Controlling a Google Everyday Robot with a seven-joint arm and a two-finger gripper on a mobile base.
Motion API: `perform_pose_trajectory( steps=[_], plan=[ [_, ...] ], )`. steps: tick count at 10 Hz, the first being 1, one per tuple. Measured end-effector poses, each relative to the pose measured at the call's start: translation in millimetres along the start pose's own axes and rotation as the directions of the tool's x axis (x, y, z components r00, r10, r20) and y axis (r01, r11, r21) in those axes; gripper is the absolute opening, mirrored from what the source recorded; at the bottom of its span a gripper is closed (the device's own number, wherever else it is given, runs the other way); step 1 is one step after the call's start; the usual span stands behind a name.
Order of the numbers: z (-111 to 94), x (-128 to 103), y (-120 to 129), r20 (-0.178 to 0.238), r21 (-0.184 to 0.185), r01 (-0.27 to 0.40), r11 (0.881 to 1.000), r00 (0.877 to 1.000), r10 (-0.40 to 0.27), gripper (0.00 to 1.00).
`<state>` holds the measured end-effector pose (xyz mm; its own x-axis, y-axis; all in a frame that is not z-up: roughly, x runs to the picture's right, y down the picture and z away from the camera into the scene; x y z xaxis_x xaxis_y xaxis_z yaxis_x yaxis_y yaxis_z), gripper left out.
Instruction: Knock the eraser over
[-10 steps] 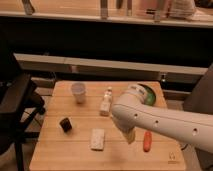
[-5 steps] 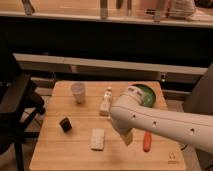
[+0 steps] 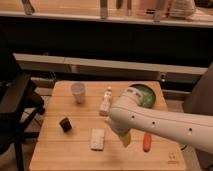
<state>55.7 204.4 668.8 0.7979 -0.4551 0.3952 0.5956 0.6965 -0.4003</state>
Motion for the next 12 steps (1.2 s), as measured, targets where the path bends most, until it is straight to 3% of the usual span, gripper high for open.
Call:
perform_pose_trajectory(
  steps=[12],
  plan=[
    [16, -23, -6, 0.058, -0.001, 0.084, 0.996, 0.995, -0.084, 0.8]
  ],
)
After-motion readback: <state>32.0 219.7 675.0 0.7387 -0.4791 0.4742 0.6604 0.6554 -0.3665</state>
